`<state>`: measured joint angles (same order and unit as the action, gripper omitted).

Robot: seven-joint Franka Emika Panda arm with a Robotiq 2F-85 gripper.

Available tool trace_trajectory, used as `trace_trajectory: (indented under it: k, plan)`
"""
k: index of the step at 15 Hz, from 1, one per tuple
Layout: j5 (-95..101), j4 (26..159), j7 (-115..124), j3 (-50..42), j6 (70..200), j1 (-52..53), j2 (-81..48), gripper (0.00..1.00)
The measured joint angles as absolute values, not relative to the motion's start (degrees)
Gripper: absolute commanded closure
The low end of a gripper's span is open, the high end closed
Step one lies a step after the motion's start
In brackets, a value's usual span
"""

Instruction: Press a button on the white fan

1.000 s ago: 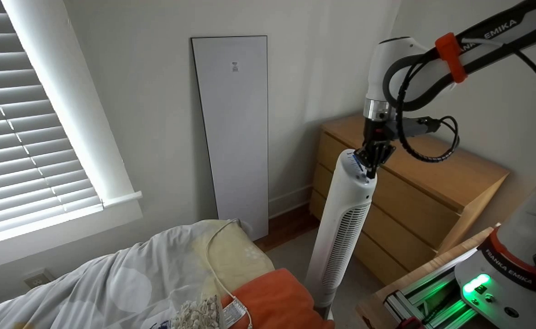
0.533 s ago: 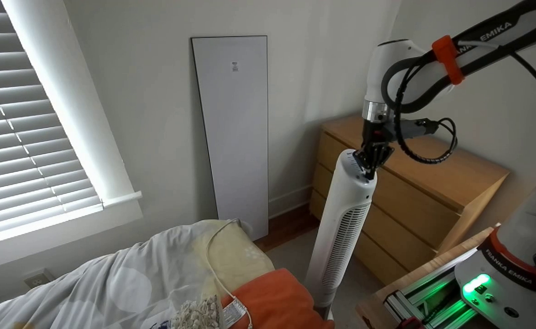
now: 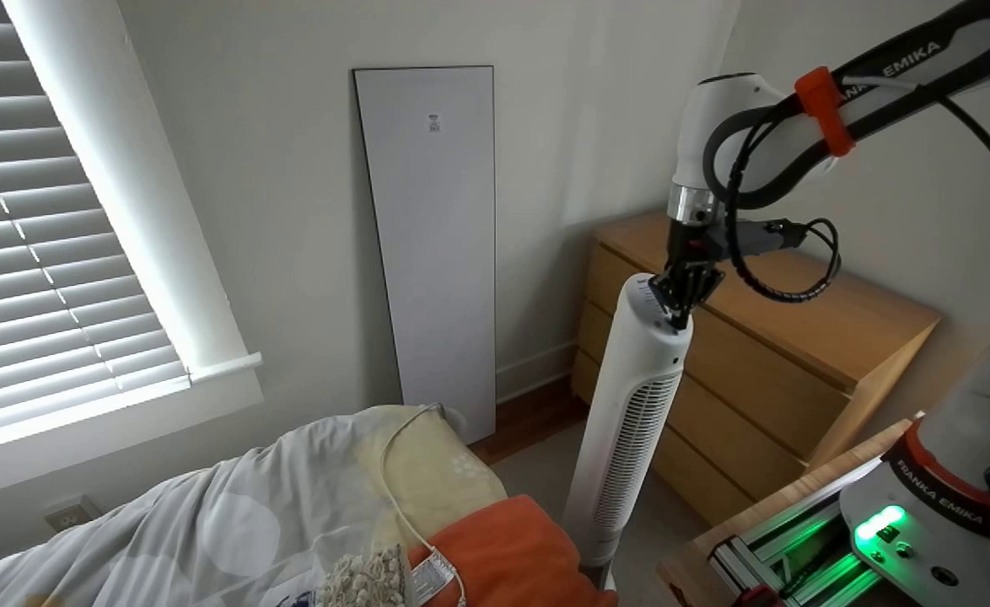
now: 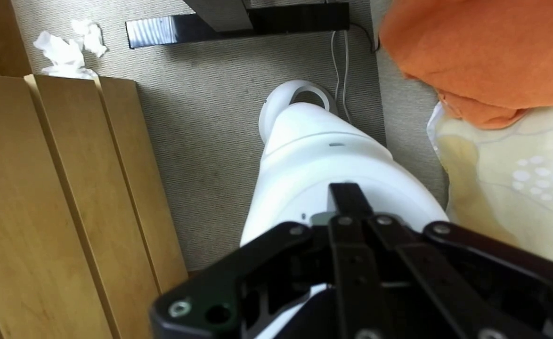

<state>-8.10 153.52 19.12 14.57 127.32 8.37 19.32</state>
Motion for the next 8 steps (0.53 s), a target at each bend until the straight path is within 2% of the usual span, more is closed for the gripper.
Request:
trace_trajectory:
  k: [8]
  plan:
    - [-6.2,153.1,20.6,14.4,127.2,7.3,18.6,1.0]
